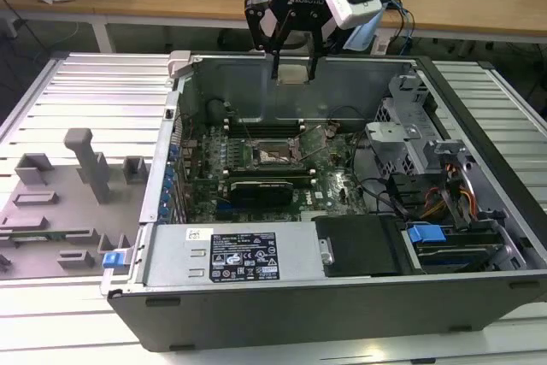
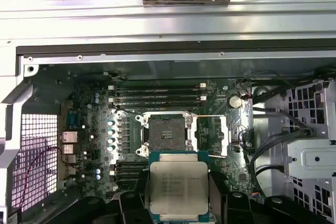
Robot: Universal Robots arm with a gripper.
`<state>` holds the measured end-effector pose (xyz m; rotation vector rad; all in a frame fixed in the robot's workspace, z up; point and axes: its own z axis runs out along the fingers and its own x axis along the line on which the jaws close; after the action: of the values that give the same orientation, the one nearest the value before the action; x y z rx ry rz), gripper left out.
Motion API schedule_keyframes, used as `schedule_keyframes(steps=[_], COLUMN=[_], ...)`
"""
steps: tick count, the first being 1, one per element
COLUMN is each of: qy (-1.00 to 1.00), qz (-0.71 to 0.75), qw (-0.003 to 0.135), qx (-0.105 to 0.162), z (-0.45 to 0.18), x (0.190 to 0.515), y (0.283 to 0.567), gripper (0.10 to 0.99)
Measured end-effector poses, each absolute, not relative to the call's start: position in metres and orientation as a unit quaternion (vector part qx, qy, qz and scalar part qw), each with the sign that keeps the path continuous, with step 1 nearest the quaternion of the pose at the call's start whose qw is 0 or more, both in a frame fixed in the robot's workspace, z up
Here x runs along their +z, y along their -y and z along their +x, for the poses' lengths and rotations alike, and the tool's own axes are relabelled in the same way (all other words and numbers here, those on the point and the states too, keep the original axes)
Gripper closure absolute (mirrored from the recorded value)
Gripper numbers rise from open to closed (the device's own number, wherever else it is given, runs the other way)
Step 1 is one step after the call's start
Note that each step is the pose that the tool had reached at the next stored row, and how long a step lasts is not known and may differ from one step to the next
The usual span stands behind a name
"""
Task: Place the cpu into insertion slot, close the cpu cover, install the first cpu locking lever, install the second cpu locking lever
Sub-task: 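Place the cpu into insertion slot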
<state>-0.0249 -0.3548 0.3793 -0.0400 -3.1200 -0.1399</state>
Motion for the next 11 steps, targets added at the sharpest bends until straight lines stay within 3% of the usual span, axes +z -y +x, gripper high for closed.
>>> schedule_keyframes(steps=[11], qy=[0.999], qz=[-0.013], qw=[0.009], qx=[-0.042], z=[-0.026], x=[0.353], y=[0.348], gripper=[0.549])
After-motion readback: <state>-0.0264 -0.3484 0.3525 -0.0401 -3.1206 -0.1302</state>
